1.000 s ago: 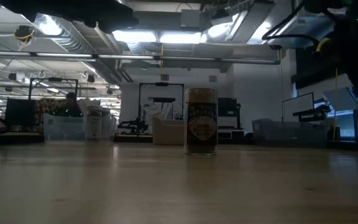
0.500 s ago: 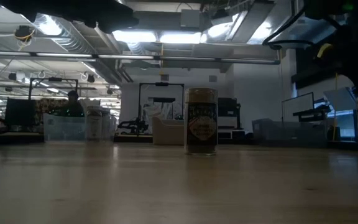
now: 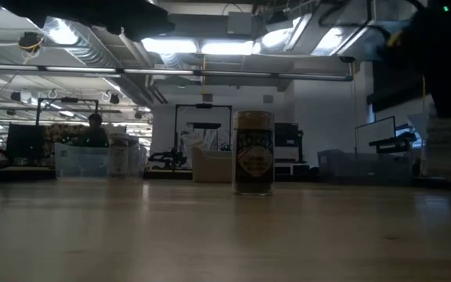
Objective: Sort spices by type
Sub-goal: Put the white seasoning bottle into the transparent bin
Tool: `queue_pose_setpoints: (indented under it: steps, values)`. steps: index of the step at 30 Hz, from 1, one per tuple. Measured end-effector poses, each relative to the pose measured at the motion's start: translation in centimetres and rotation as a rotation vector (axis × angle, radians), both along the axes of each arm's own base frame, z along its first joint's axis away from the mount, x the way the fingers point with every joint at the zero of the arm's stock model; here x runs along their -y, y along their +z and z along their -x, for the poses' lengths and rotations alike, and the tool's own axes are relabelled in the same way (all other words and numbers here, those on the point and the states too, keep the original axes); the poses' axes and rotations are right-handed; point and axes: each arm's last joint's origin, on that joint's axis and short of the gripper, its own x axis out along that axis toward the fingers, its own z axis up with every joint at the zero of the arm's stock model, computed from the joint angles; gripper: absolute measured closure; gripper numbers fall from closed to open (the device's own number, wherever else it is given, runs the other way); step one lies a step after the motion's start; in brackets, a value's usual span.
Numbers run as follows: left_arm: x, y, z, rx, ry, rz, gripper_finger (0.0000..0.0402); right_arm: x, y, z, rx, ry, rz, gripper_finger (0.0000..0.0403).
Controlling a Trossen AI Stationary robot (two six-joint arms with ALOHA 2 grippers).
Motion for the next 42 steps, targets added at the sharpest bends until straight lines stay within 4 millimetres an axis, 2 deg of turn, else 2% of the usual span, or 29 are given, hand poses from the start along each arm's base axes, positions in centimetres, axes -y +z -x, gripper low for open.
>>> queue_pose_setpoints:
  steps: [8, 14, 19, 25, 32, 42]
  values:
    - [0.0, 0.0, 0.0, 0.000, 0.000, 0.000, 0.0137, 2.7, 4.3, -0.5, 0.034, -0.050, 0.137, 0.0195]
    - [0.0, 0.0, 0.0, -0.001, -0.001, -0.001, 0.0137, 5.9, 7.2, -0.7, 0.070, -0.077, 0.251, 0.0194]
    - [0.0, 0.0, 0.0, -0.002, -0.001, -0.003, 0.0137, 9.4, 8.5, -0.5, 0.079, -0.109, 0.310, 0.0194]
    - [0.0, 0.0, 0.0, -0.002, -0.001, -0.005, 0.0137, 13.4, 8.8, 0.6, 0.043, -0.166, 0.357, 0.0194]
    - [0.0, 0.0, 0.0, -0.004, -0.003, -0.022, 0.0137, 17.5, 8.8, 1.2, 0.079, -0.225, 0.388, 0.0194]
    - [0.0, 0.0, 0.0, -0.003, -0.003, -0.019, 0.0137, 22.8, 6.3, 0.3, 0.060, -0.258, 0.342, 0.0194]
